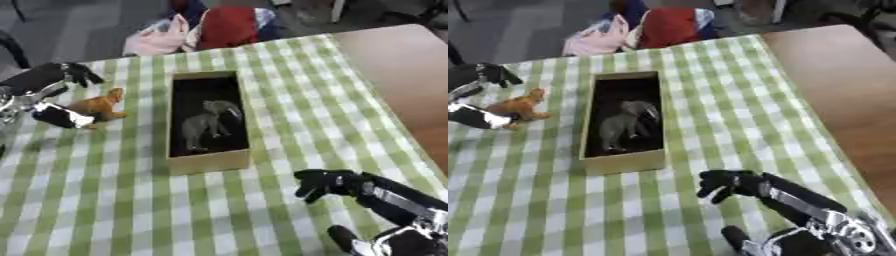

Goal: Pick up objects on the table and place them in the box.

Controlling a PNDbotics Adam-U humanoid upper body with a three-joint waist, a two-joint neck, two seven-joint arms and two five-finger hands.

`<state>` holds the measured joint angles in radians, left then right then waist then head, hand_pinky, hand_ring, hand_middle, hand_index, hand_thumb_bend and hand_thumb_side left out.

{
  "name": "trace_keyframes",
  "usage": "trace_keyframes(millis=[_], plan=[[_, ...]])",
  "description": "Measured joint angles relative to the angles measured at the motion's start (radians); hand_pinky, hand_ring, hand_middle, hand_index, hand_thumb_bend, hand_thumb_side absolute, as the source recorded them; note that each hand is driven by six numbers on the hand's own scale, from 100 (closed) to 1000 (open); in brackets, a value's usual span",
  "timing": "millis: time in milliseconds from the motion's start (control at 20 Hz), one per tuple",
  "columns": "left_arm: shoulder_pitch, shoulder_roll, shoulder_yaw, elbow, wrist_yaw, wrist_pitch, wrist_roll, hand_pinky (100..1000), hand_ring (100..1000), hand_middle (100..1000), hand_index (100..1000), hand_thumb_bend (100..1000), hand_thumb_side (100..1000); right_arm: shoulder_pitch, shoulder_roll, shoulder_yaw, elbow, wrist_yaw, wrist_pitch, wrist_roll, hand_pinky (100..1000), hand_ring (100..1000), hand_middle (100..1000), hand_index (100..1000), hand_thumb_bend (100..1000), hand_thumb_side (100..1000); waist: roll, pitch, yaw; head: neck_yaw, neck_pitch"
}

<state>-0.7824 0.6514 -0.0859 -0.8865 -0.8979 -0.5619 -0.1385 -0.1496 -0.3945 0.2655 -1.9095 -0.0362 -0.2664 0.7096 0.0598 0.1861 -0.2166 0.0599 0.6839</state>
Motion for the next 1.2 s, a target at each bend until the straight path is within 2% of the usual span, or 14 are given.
trace_keyframes(millis=[250,350,450,600,700,750,950,1150,1200], plan=[[0.0,-0.002,0.011,0.047,-0.06,0.021,0.039,676,605,635,801,394,321,0.0,0.0,0.0,0.0,0.0,0.0,0.0,767,1000,786,930,123,371,0.0,0.004,0.001,0.0,0.0],[0.0,-0.006,0.011,0.063,-0.084,0.028,0.053,651,555,586,773,367,284,0.0,0.0,0.0,0.0,0.0,0.0,0.0,767,1000,786,930,123,371,0.0,0.005,0.0,0.0,0.0],[0.0,-0.014,0.012,0.075,-0.101,0.032,0.065,626,505,530,731,325,231,0.0,0.0,0.0,0.0,0.001,0.0,0.0,766,1000,786,930,123,372,0.0,0.006,0.001,0.0,0.0],[0.0,-0.025,0.017,0.086,-0.105,0.038,0.089,584,425,440,648,209,162,-0.001,0.0,0.0,0.0,0.003,0.0,0.0,766,1000,786,930,122,373,0.0,0.008,0.001,0.0,0.0],[0.0,-0.028,0.02,0.091,-0.096,0.044,0.105,568,394,397,611,114,165,-0.001,0.0,0.0,0.0,0.004,-0.001,0.0,766,1000,786,930,120,376,-0.001,0.009,0.001,0.001,0.0],[0.0,-0.029,0.022,0.092,-0.086,0.047,0.111,567,390,391,604,100,169,-0.001,0.0,0.0,0.0,0.004,-0.001,0.0,766,1000,786,930,120,376,-0.001,0.01,0.001,0.003,0.0],[0.0,-0.037,0.023,0.087,-0.024,0.058,0.117,565,379,376,589,100,182,-0.001,0.0,0.0,0.0,0.004,-0.002,-0.001,766,1000,786,931,116,374,-0.004,0.011,0.002,0.011,0.0],[-0.001,-0.037,0.023,0.037,0.067,0.072,0.093,568,375,368,583,100,189,-0.001,0.0,0.0,0.0,0.004,-0.002,-0.001,766,1000,786,931,115,374,-0.004,0.01,0.005,0.023,-0.004],[-0.006,-0.037,0.023,0.022,0.091,0.076,0.084,570,375,368,584,100,284,-0.001,0.0,0.0,0.0,0.004,-0.002,-0.001,766,1000,786,931,119,375,-0.004,0.009,0.005,0.026,-0.005]])
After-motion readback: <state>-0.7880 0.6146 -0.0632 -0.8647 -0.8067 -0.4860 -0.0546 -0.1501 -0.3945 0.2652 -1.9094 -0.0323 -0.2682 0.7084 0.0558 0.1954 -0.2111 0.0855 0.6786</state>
